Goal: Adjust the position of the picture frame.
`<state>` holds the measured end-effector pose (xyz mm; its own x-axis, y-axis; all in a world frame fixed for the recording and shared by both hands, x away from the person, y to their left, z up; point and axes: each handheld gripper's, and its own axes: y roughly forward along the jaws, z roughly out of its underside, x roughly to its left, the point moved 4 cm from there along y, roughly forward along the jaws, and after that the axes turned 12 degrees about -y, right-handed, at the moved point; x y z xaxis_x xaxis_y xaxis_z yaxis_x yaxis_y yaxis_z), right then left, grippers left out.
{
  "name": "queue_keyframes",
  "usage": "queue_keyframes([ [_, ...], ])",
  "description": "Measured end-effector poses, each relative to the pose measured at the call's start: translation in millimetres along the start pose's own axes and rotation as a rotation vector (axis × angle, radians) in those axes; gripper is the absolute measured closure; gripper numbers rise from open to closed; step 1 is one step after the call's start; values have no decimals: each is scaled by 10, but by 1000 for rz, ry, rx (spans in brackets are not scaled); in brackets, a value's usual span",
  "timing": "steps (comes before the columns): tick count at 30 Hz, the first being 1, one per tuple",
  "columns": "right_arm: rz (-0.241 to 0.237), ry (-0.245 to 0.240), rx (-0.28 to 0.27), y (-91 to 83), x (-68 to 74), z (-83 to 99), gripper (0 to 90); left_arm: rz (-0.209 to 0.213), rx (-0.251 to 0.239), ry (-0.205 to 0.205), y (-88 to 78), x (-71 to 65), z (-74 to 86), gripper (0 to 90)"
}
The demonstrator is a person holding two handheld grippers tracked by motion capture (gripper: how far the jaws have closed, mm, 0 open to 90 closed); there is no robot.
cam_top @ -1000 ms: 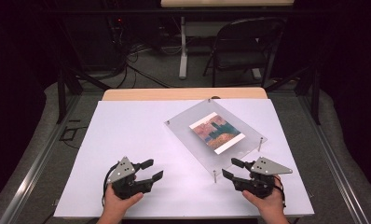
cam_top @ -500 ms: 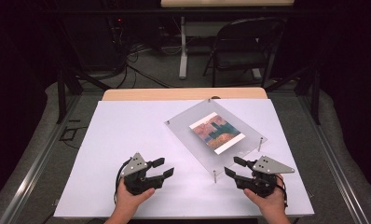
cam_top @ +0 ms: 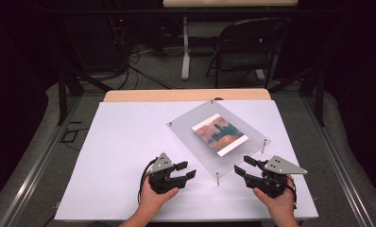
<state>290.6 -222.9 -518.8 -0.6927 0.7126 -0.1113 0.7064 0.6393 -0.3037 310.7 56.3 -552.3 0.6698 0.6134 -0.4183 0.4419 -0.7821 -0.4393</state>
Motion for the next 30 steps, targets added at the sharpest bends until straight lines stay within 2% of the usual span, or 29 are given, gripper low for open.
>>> queue_keyframes([
  [5,28,15,-19,-64,-76,-15,464,25,28,-8,103,-69,-7,541],
  [7,37,15,-24,-93,-104,-19,467,39,44,12,176,-127,3,546],
  [12,52,21,-40,-123,-156,-19,469,51,77,16,334,-203,82,545],
  [16,54,25,-36,-141,-169,-15,469,58,97,19,396,-237,137,545],
  [22,58,33,-42,-156,-194,-12,469,85,123,34,503,-309,224,592],
  [26,57,41,-38,-152,-198,-4,469,81,135,35,599,-335,256,628],
  [30,56,40,-45,-149,-193,-2,469,83,130,31,613,-341,242,652],
])
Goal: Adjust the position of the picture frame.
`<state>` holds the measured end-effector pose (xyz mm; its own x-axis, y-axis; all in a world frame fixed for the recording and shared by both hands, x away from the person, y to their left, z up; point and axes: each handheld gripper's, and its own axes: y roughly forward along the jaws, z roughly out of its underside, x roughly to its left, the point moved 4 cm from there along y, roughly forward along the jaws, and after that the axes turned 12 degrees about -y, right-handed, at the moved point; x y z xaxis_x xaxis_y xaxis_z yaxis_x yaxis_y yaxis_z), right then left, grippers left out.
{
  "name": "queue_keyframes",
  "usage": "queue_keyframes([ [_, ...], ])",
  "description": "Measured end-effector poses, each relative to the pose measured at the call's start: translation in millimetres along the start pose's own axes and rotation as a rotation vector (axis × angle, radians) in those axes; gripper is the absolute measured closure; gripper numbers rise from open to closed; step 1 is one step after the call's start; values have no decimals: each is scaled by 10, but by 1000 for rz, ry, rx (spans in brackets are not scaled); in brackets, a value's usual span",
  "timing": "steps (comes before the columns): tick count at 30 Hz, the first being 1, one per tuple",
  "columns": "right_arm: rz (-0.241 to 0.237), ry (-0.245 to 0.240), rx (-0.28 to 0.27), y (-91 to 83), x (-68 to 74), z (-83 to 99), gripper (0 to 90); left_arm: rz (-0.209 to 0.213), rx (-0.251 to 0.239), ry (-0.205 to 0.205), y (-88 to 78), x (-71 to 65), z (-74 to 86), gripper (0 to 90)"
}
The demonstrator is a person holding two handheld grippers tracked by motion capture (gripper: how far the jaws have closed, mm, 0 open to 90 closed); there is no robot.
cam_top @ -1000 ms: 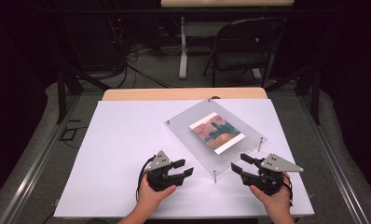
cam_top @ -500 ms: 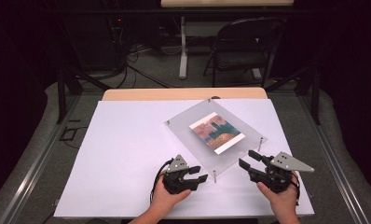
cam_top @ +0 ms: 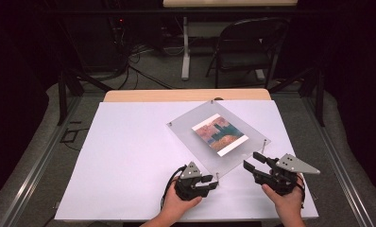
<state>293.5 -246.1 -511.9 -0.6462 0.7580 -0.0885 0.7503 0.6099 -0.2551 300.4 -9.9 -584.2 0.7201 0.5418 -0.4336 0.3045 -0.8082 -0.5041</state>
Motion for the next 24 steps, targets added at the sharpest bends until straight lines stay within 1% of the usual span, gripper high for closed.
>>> queue_keyframes([
  [1,-1,-2,-1,-1,1,0,469,5,3,-7,4,-2,-7,659],
  [3,0,-2,-3,-2,-3,1,469,1,5,-4,9,-4,-24,671],
  [6,1,3,-5,-6,-8,1,469,6,16,-13,53,-26,-55,687],
  [12,1,4,-2,-10,-12,6,469,0,34,-18,122,-60,-91,728],
  [13,1,4,-2,-10,-12,6,469,5,36,-18,131,-64,-97,728],
  [14,1,4,-2,-10,-12,6,469,0,40,-14,143,-69,-103,736],
  [17,3,4,-6,-20,-17,3,469,-10,45,-24,167,-67,-118,761],
  [20,4,11,-7,-29,-29,3,469,-13,51,-23,186,-55,-122,807],
  [21,4,11,-7,-29,-29,3,469,-16,54,-21,188,-50,-120,807],
  [22,6,11,-10,-35,-30,2,469,-16,56,-30,193,-48,-114,822],
  [24,7,9,-10,-37,-32,2,469,-17,58,-29,196,-45,-114,829],
])
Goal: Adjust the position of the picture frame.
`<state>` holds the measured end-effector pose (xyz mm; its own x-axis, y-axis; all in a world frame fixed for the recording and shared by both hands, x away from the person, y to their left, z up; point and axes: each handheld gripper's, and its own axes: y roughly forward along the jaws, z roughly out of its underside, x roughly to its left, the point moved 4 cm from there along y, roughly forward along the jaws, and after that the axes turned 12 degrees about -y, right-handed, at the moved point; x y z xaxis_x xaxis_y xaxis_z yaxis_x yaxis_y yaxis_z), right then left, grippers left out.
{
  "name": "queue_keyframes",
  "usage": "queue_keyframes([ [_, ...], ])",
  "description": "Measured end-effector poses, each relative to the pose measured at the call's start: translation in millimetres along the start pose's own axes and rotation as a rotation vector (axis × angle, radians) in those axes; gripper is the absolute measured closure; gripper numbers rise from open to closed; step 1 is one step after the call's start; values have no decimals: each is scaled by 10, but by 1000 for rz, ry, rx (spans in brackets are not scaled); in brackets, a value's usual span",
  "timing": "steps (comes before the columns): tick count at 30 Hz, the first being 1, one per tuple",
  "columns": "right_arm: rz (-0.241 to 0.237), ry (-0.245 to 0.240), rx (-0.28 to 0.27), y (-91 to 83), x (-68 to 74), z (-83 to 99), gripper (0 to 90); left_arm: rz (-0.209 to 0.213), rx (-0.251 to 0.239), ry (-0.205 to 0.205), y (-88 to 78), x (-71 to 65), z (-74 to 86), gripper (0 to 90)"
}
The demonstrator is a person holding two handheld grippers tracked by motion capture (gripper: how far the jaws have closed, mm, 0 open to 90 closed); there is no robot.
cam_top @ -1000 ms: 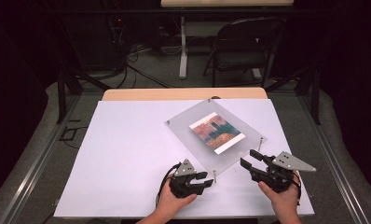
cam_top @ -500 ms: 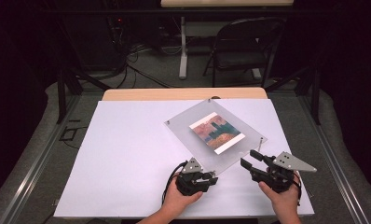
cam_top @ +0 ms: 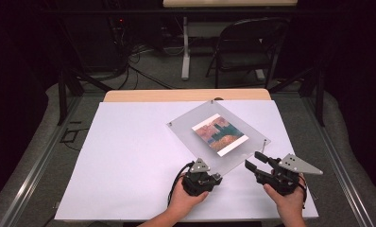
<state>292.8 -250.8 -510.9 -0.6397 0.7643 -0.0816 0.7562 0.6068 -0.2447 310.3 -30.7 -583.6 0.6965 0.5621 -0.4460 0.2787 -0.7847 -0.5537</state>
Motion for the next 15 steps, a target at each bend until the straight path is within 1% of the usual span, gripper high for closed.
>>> queue_keyframes([
  [1,0,0,0,0,0,0,469,-3,2,4,-1,-4,-1,829],
  [2,0,5,1,3,-2,3,469,-12,6,14,-3,-6,-2,836],
  [5,2,10,-2,9,-6,6,469,-24,-2,49,-7,-12,5,844],
  [9,5,8,-1,5,-15,10,469,-20,-10,47,-14,-15,10,852],
  [11,8,13,0,-1,-25,13,469,-24,-3,47,-37,-8,3,854],
  [12,9,15,0,-2,-33,15,469,-17,-4,43,-49,-4,-2,854],
  [15,14,16,4,-9,-54,22,469,-18,-3,34,-104,11,-16,856],
])
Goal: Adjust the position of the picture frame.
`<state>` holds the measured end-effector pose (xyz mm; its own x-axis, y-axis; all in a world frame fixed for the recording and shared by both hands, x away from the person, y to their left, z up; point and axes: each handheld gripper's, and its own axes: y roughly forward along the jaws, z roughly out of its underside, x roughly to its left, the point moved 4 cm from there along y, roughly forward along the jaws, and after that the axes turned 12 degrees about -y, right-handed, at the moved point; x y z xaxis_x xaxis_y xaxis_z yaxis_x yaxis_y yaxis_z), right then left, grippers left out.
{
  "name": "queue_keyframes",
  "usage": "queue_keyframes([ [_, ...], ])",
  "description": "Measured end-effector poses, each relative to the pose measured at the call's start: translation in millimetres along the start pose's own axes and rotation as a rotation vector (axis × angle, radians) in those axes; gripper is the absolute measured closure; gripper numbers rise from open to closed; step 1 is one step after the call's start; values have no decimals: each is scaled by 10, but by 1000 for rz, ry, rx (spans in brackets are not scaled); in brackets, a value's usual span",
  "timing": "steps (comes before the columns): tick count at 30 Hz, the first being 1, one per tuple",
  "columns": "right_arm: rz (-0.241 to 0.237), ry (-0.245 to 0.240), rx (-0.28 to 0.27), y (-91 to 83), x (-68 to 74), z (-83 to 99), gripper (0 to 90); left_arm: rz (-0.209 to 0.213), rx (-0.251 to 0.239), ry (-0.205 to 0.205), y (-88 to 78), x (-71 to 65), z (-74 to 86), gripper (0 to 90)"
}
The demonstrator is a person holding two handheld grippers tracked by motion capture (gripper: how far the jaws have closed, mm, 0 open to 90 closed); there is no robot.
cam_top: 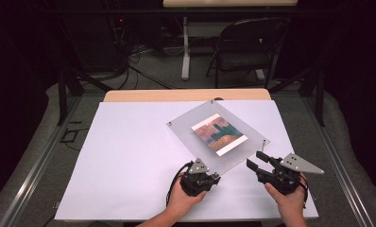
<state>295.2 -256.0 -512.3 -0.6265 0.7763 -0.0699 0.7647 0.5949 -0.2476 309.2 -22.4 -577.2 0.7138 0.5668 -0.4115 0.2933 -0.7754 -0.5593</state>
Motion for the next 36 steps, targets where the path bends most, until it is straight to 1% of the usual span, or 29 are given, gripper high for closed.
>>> queue_keyframes([
  [3,8,3,4,-13,-20,1,469,-1,-8,-8,-66,19,-21,857],
  [6,24,6,9,-24,-48,7,471,0,-17,-24,-168,51,-50,858],
  [12,66,15,53,-47,-163,68,475,2,-38,-58,-409,167,-99,859],
  [15,84,20,73,-58,-215,98,506,-1,-52,-71,-525,226,-125,858],
  [16,91,15,82,-63,-232,108,522,0,-60,-78,-562,251,-131,859],
  [17,100,14,90,-66,-246,118,551,0,-68,-90,-638,300,-143,858],
  [18,100,14,90,-66,-246,118,551,0,-68,-90,-638,300,-143,858],
  [19,112,18,103,-68,-268,136,578,-3,-71,-94,-657,312,-146,858],
  [20,114,21,106,-66,-272,141,580,3,-79,-103,-691,335,-154,858],
  [21,119,27,125,-48,-287,164,587,1,-83,-108,-717,352,-160,858],
  [23,114,28,142,8,-295,193,597,-2,-94,-118,-785,400,-176,858],
  [24,107,31,149,43,-294,201,603,-2,-98,-123,-815,420,-182,858],
  [25,99,22,155,85,-297,206,609,-5,-103,-127,-844,440,-186,858],
  [26,99,22,155,85,-297,206,609,-8,-105,-128,-872,463,-189,858],
  [27,85,15,166,188,-293,200,622,-19,-106,-130,-906,491,-190,858],
  [28,85,15,166,188,-293,200,622,-21,-108,-132,-924,507,-189,858],
  [29,68,15,183,296,-283,196,635,-27,-114,-138,-956,535,-188,858],
  [30,68,15,183,296,-283,196,635,-29,-121,-144,-981,557,-190,858],
  [31,60,9,192,354,-277,198,638,-32,-126,-148,-1006,577,-194,859],
  [33,55,-11,225,460,-269,209,640,-25,-141,-167,-1047,614,-205,858],
  [34,52,-16,229,514,-268,210,639,-21,-146,-174,-1064,631,-212,858],
  [35,39,-20,232,608,-261,201,639,-22,-156,-183,-1094,653,-221,858],
  [36,29,-19,228,638,-255,192,639,-22,-156,-183,-1094,653,-221,858],
])
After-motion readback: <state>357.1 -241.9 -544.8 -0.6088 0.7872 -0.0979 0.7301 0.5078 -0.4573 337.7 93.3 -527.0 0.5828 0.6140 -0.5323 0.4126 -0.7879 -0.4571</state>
